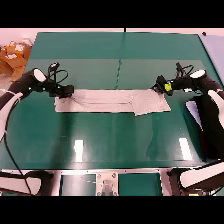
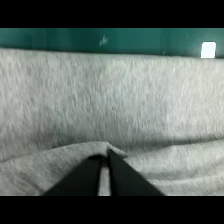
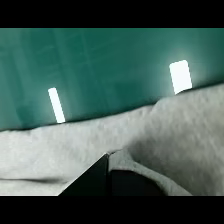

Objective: Fold the shirts.

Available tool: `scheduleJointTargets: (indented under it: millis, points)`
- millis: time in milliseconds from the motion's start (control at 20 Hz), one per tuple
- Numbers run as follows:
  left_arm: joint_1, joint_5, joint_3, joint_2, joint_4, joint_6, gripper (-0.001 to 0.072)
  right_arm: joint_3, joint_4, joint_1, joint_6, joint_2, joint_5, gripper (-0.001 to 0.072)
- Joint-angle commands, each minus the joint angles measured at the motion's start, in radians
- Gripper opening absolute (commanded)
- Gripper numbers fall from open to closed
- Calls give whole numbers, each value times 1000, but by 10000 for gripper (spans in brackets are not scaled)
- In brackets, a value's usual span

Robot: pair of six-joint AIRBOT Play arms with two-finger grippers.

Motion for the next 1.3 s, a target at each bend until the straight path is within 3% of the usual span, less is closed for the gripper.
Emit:
scheduleJointTargets:
  millis: [0, 50, 300, 500, 550, 600, 650, 800, 1250]
  points:
    - [0, 47, 39, -40, -21, 13, 483, 90, 15, -15, -36, -103, -4, 135]
    - [1, 43, 39, -40, -21, 13, 540, 99, 14, -19, -48, -103, 20, 209]
    - [0, 20, 39, -39, -21, 13, 540, 123, -20, -68, -140, -103, 200, 232]
    - [1, 2, 39, -26, -21, 13, 539, 124, -61, -68, -144, -103, 272, 228]
    - [1, -3, 40, -18, -20, 14, 539, 124, -60, -66, -144, -103, 276, 189]
    - [1, -5, 44, -11, -20, 14, 539, 124, -57, -63, -146, -103, 273, 30]
    - [1, -17, 61, -8, -19, 14, 539, 128, -45, -59, -159, -103, 266, 14]
    - [0, -42, 130, -9, -17, 15, 539, 201, 42, -45, -162, -103, 243, 13]
    - [0, -66, 175, -9, -23, 14, 539, 248, -13, -48, -158, -161, 218, 14]
